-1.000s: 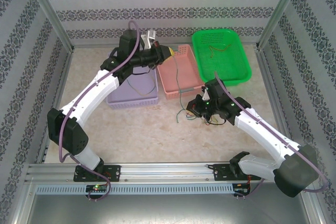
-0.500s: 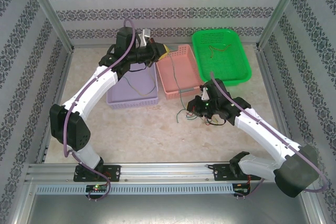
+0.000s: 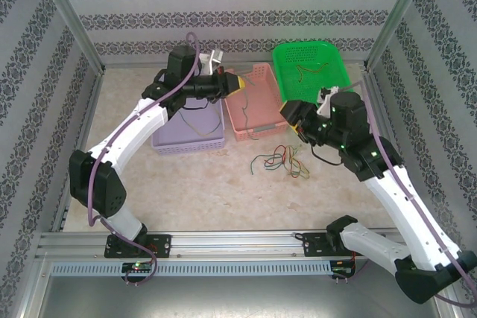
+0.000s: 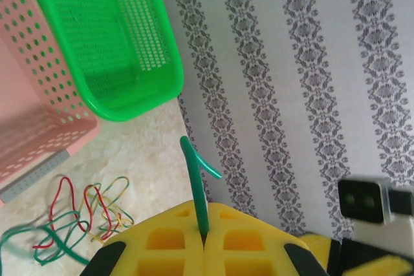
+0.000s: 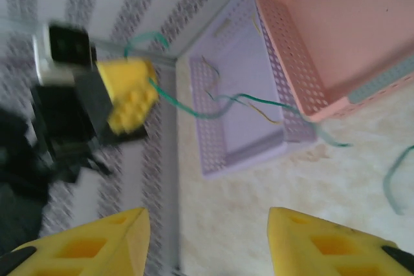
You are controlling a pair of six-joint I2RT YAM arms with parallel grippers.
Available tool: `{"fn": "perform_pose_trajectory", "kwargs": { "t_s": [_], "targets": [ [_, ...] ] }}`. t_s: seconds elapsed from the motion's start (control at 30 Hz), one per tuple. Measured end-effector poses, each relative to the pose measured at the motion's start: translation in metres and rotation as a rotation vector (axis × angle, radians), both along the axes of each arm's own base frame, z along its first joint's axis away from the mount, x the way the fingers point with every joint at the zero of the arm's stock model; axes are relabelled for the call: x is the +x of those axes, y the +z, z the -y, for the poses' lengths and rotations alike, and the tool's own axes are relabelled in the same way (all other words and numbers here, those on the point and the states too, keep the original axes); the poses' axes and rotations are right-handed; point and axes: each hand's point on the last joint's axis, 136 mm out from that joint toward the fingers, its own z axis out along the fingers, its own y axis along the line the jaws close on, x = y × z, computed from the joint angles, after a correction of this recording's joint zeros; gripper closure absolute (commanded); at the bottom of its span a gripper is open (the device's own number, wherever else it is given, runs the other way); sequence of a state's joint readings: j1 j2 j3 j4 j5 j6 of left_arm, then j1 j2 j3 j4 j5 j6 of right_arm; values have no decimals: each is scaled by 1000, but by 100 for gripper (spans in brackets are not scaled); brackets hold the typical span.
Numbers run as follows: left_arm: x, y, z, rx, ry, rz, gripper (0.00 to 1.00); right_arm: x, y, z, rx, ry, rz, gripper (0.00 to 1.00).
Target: Untangle the cables
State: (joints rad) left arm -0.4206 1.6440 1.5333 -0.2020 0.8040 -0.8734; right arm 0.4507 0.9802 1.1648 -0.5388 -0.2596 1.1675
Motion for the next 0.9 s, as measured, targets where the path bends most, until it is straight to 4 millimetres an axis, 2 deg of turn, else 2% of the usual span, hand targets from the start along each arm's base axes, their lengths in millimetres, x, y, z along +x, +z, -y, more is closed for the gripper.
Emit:
{"fn": "perform_pose_trajectory", "kwargs": {
  "t_s": [0.17,0.27,0.4,0.53,0.67,0.8,0.9],
  "targets": [
    [-24,-1,29,18,-84,42,100,43,-14,-24,161,-174,-167,46],
    [-33,-2,40,35,-115,69,100,58,-19,-33,255,-260,-240,47],
    [-39,-5,47,55,-132,93,100,70,-17,-34,374,-355,-290,52],
    [-40,-7,49,72,-137,114,100,79,-7,-34,478,-404,-300,67],
    [-43,-7,52,79,-150,132,100,84,-7,-30,503,-433,-304,84],
    [-50,-8,56,82,-179,142,100,95,-11,-15,476,-443,-295,96],
    [-52,-14,60,97,-196,150,100,101,-9,-18,423,-371,-288,100]
  ]
}}
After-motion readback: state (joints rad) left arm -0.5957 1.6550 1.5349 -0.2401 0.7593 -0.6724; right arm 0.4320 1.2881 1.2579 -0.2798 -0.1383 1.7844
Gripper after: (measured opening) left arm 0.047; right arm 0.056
